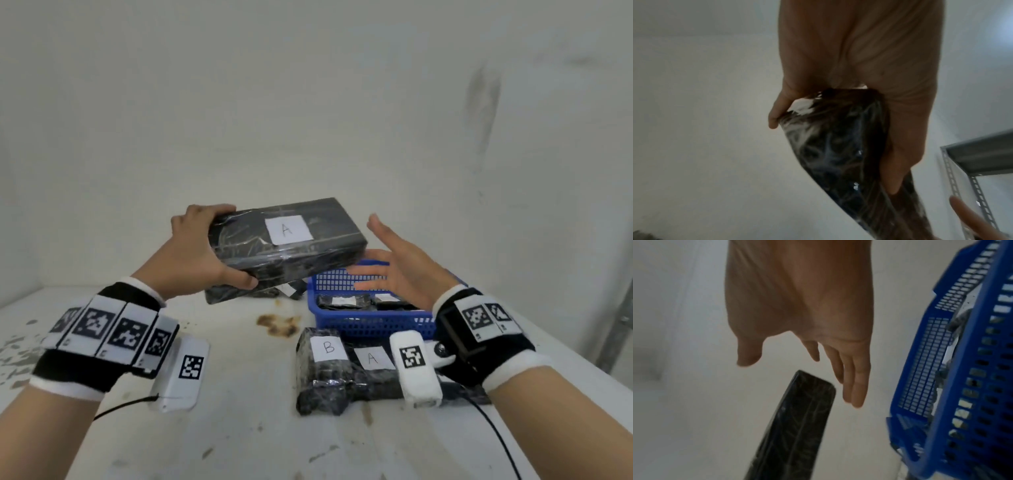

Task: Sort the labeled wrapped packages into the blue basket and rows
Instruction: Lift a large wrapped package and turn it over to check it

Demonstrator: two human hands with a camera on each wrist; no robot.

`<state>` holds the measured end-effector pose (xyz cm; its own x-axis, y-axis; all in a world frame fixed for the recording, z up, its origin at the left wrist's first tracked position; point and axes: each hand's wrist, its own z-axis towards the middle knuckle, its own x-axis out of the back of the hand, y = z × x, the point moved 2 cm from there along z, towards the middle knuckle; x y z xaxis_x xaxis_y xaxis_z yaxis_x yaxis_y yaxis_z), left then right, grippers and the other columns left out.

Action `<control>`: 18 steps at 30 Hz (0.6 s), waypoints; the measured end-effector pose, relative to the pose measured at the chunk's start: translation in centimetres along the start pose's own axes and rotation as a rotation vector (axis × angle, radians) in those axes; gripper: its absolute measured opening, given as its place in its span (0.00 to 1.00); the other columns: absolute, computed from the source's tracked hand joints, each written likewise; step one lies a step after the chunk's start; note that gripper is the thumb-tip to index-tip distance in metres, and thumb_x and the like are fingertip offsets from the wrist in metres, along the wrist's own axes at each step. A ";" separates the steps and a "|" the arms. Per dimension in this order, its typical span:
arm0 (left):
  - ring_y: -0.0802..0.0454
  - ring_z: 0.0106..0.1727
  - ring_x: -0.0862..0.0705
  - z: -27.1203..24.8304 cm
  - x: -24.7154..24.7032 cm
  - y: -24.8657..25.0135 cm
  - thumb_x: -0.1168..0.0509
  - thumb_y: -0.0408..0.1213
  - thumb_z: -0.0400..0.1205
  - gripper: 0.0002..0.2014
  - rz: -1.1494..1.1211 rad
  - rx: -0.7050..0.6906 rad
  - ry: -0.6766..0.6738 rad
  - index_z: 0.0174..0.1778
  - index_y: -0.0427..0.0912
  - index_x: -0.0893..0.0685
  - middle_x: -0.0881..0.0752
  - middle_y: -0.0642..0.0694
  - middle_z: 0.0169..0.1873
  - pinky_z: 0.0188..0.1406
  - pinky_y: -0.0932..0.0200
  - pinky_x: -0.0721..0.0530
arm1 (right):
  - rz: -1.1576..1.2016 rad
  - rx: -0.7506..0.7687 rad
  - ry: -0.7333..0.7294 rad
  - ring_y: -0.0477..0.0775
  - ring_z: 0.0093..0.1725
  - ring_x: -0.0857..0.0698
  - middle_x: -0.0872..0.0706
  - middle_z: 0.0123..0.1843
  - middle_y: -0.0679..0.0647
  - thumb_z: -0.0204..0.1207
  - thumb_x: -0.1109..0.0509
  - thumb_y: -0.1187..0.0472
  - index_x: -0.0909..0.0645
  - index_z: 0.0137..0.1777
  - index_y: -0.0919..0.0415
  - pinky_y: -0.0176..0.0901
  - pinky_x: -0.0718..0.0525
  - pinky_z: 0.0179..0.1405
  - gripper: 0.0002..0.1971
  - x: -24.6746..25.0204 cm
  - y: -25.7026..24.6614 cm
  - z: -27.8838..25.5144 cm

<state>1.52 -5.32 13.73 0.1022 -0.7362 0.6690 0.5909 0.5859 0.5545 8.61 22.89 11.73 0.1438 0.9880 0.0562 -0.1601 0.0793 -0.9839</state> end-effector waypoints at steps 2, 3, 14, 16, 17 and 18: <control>0.54 0.70 0.33 -0.6 -0.7 1.5 0.15 0.50 0.46 0.59 -0.087 -0.102 0.007 0.75 0.55 0.35 0.37 0.55 0.62 0.61 0.70 0.28 | 0.057 0.032 -0.053 0.65 0.59 0.10 0.14 0.68 0.60 0.71 0.24 0.46 0.27 0.77 0.49 0.57 0.10 0.60 0.33 0.7 0.0 -0.7; 0.55 0.71 0.32 -0.8 -1.1 2.0 0.12 0.47 0.46 0.61 -0.143 -0.139 0.031 0.75 0.55 0.38 0.39 0.54 0.64 0.60 0.74 0.28 | 0.069 0.064 -0.049 0.64 0.60 0.10 0.14 0.69 0.61 0.71 0.23 0.54 0.28 0.79 0.53 0.55 0.10 0.58 0.34 1.2 0.2 -0.9; 0.50 0.57 0.11 -0.2 -3.5 6.3 0.30 0.39 0.81 0.41 -0.778 -0.107 -0.127 0.83 0.64 0.48 0.16 0.55 0.64 0.52 0.50 0.10 | 0.121 0.393 0.112 0.60 0.65 0.12 0.13 0.68 0.57 0.73 0.27 0.61 0.33 0.83 0.48 0.53 0.13 0.64 0.37 4.2 -0.9 -4.2; 0.47 0.61 0.13 0.1 -3.6 6.6 0.34 0.36 0.83 0.39 -0.817 -0.140 -0.098 0.84 0.63 0.48 0.21 0.48 0.71 0.56 0.50 0.12 | 0.113 0.438 0.155 0.58 0.62 0.11 0.12 0.66 0.57 0.71 0.25 0.59 0.34 0.83 0.47 0.51 0.12 0.59 0.39 4.5 -1.8 -4.3; 0.46 0.64 0.14 0.2 -3.6 6.6 0.32 0.37 0.82 0.39 -0.832 -0.155 -0.086 0.83 0.63 0.47 0.24 0.47 0.72 0.57 0.51 0.12 | 0.111 0.451 0.168 0.58 0.60 0.10 0.11 0.64 0.56 0.70 0.24 0.58 0.34 0.82 0.46 0.51 0.13 0.58 0.40 4.6 -2.3 -4.4; 0.46 0.64 0.15 0.3 -3.5 6.6 0.32 0.36 0.82 0.39 -0.842 -0.171 -0.065 0.83 0.63 0.46 0.24 0.47 0.73 0.58 0.51 0.12 | 0.104 0.460 0.170 0.58 0.59 0.10 0.10 0.61 0.55 0.70 0.24 0.57 0.34 0.81 0.44 0.52 0.13 0.57 0.39 4.7 -2.8 -4.4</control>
<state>4.85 1.21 15.20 -0.4672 -0.8787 0.0982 0.5622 -0.2094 0.8000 14.03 26.75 13.97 0.2554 0.9612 -0.1044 -0.5907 0.0696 -0.8039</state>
